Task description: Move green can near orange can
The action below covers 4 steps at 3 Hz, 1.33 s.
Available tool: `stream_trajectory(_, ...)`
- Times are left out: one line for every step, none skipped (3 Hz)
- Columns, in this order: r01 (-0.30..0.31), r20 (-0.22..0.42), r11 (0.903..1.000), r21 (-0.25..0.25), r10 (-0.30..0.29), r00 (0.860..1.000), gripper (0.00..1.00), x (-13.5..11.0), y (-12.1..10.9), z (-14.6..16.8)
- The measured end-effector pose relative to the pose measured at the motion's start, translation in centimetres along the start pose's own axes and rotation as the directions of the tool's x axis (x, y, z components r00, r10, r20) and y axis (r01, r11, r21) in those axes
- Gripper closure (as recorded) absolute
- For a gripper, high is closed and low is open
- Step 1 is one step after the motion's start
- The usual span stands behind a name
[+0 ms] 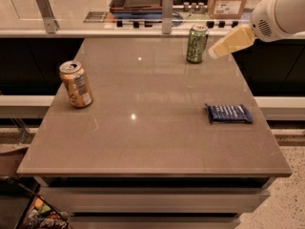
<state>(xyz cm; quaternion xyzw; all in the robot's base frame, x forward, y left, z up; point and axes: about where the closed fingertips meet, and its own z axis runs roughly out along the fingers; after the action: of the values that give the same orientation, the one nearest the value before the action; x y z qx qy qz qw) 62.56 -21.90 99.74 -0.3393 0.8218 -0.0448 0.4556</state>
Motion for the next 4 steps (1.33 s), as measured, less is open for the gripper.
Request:
stream_trajectory(-0.036,0.014,0.9993,0.006,0.036,0.999,0.00,-0.5,-0.5,2.1)
stream_trajectory(-0.045,0.019,0.9986,-0.028,0.045,0.999,0.00,-1.5,0.0,4.8)
stream_trajectory(-0.049,0.041,0.9956,-0.079,0.053,0.998,0.00,-2.7,0.8,7.9)
stream_trajectory(-0.065,0.086,0.9904,-0.122,0.076,0.993,0.00,-3.3,1.2,10.6)
